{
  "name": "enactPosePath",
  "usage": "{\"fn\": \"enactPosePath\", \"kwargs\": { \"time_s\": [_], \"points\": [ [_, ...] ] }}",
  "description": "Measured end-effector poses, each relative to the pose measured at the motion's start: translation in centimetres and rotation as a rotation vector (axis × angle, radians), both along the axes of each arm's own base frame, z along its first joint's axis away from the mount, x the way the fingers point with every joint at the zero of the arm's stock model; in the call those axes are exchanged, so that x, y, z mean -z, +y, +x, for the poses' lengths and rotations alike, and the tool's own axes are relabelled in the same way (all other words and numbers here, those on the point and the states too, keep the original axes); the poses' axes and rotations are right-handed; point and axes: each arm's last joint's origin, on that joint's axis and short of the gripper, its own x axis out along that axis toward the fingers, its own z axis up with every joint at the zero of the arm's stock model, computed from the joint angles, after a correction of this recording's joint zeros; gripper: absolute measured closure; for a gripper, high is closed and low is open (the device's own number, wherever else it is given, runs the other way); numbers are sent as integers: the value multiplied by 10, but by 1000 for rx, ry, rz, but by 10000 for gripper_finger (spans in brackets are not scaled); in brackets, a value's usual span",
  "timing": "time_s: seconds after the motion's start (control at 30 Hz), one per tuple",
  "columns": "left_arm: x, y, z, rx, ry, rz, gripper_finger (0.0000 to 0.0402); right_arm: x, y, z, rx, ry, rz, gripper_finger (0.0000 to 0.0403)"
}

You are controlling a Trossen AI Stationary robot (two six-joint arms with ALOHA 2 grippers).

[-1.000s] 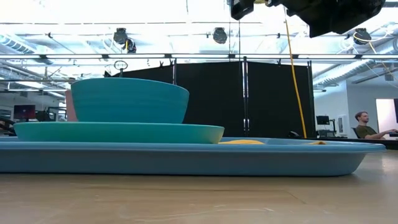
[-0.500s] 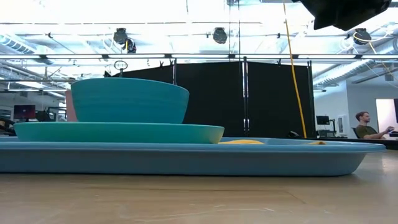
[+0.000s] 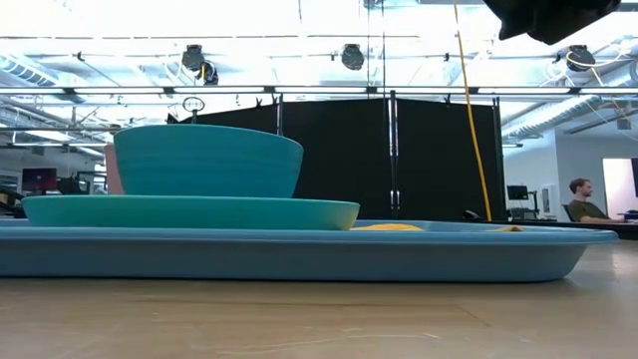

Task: Set up tray
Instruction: Put the yellow knife in the left of the yellow napkin

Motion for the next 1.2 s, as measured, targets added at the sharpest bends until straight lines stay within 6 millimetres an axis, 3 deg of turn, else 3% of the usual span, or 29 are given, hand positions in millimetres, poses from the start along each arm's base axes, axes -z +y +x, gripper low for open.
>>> {"fn": "enactPosePath", "kwargs": {
  "time_s": [0.4,0.83,1.2],
  "points": [
    [-1,7,5,40,-6,-10,337,0,0,0,4,1,1,247],
    [0,7,4,44,-2,0,337,1,1,0,-20,-2,-20,361],
    [1,7,4,60,13,-9,337,2,0,-1,-41,12,-11,364]
  ]
}}
